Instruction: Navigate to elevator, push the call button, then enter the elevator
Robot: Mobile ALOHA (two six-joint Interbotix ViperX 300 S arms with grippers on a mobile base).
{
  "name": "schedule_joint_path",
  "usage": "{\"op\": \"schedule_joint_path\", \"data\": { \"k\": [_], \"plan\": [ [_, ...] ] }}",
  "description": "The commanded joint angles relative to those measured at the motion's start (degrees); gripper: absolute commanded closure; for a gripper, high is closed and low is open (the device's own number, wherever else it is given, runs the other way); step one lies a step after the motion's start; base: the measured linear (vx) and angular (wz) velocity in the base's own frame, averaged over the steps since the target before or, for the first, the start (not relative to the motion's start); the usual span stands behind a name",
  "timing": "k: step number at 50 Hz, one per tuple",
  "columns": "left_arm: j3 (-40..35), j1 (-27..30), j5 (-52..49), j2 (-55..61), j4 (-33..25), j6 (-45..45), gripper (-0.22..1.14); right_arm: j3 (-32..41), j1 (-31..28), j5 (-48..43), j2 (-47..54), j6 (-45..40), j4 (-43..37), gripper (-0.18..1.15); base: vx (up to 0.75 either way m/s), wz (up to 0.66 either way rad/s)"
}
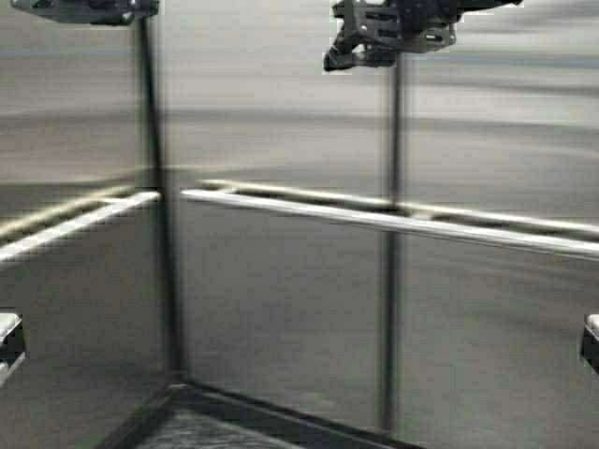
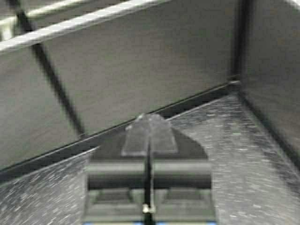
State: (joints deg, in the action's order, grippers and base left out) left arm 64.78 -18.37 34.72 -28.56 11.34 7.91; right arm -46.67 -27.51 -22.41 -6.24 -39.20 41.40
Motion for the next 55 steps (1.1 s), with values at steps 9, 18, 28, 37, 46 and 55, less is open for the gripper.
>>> {"op": "schedule_joint_path", "data": {
  "k": [9,18,28,37,46,55],
  "plan": [
    [-1.67,0.00,0.62,-1.14,0.00,1.67,0.89,1.76,-0.26,-0.62,-0.26,0.18,-0.18,0.91,0.11,0.49],
    [-1.58,0.00,1.14,-1.85,0.00,2.72,0.89,1.41,-0.26,-0.79,-1.05,0.09,-0.18,0.91,0.11,0.49],
    [-1.14,0.00,1.14,-1.32,0.00,2.29,0.89,0.18,-0.62,-0.97,-1.76,0.18,-0.18,0.91,0.06,0.46],
    [-1.32,0.00,1.41,-1.58,0.00,2.72,0.89,0.35,-0.79,-0.97,-2.55,0.18,-0.18,0.91,0.02,0.44],
    [-0.44,0.00,1.41,-1.76,0.00,1.49,0.89,0.35,-0.70,-0.44,-4.04,0.26,-0.18,0.91,0.02,0.35],
    [-1.05,-0.09,1.41,0.53,0.00,1.85,0.89,0.35,-0.79,-0.35,-3.87,3.25,-0.18,0.91,0.00,0.41]
  ]
}}
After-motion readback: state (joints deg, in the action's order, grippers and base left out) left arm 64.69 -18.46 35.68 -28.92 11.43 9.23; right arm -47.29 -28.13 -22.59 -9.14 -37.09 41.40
